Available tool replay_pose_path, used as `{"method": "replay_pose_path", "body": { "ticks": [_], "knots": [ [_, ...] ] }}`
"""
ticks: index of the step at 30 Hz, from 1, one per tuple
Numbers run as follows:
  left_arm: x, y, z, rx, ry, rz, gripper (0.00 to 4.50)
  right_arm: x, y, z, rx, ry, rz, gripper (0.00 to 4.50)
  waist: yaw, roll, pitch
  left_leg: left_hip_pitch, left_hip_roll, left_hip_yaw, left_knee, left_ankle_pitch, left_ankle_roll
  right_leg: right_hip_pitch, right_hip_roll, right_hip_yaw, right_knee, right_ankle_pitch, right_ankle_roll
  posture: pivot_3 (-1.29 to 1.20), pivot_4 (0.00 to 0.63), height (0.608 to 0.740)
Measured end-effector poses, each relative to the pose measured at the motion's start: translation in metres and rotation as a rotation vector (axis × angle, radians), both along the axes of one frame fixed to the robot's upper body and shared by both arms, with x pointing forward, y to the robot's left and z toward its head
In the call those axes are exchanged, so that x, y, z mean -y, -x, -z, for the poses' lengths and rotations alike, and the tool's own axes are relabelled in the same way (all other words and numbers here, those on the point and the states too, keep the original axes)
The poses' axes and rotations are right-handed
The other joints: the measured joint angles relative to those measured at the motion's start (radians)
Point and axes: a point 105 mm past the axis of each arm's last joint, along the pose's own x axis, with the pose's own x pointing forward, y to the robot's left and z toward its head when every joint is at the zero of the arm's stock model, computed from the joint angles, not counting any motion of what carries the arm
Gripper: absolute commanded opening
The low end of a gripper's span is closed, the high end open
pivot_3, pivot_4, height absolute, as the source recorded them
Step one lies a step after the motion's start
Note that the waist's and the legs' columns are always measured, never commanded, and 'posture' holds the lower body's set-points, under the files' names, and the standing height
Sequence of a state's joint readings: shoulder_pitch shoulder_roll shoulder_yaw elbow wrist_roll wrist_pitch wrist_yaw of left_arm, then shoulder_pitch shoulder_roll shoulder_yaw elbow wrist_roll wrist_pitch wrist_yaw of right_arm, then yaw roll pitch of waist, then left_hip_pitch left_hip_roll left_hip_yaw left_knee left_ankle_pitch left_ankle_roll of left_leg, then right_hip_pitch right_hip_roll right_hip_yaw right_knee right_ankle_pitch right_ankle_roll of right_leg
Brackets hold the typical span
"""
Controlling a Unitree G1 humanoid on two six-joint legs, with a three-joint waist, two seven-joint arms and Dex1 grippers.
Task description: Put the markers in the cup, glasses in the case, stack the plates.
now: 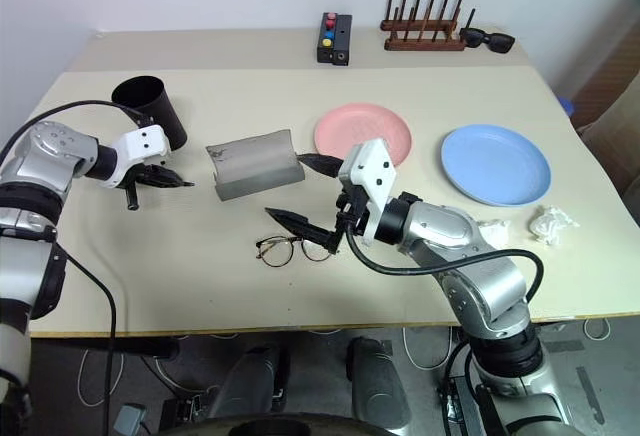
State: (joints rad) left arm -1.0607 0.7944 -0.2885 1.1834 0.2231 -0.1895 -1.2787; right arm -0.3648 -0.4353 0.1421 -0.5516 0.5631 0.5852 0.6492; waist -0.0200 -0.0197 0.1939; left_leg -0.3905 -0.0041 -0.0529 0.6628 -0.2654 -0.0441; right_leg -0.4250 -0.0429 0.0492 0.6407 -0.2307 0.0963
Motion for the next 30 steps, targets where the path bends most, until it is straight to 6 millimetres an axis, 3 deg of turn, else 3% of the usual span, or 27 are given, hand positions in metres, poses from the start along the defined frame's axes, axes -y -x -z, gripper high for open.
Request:
{"method": "replay_pose_path", "body": {
  "ticks": [11,18,24,30],
  "knots": [
    [-0.017,0.016,-0.005,-0.053,0.034,-0.010,0.02,-0.025,-0.005,-0.004,0.038,-0.016,-0.111,4.50,-0.026,-0.001,0.001,-0.001,0.000,-0.001,0.000,0.000,0.000,-0.003,0.001,0.000,0.006,0.000,0.000,0.00,0.150,0.735],
    [-0.035,0.026,-0.039,0.045,0.114,-0.064,0.02,-0.026,-0.009,-0.001,0.041,-0.026,-0.111,4.50,-0.022,-0.002,0.001,-0.002,0.000,-0.002,0.000,0.000,0.000,-0.004,-0.001,-0.001,0.007,0.000,0.000,0.00,0.150,0.735],
    [-0.019,0.032,-0.054,0.083,0.235,-0.051,0.02,-0.029,-0.007,0.000,0.041,-0.031,-0.140,4.50,-0.023,-0.002,0.002,-0.002,0.000,-0.003,0.001,0.000,0.000,-0.003,-0.001,-0.002,0.006,0.000,0.000,0.00,0.150,0.735],
    [0.001,0.033,-0.104,0.223,0.398,-0.039,0.02,-0.030,-0.009,0.001,0.040,-0.027,-0.151,4.50,-0.024,-0.003,0.002,-0.001,0.000,-0.004,0.001,0.000,0.000,-0.003,0.000,-0.002,0.007,0.000,0.000,0.00,0.150,0.735]
  ]
}}
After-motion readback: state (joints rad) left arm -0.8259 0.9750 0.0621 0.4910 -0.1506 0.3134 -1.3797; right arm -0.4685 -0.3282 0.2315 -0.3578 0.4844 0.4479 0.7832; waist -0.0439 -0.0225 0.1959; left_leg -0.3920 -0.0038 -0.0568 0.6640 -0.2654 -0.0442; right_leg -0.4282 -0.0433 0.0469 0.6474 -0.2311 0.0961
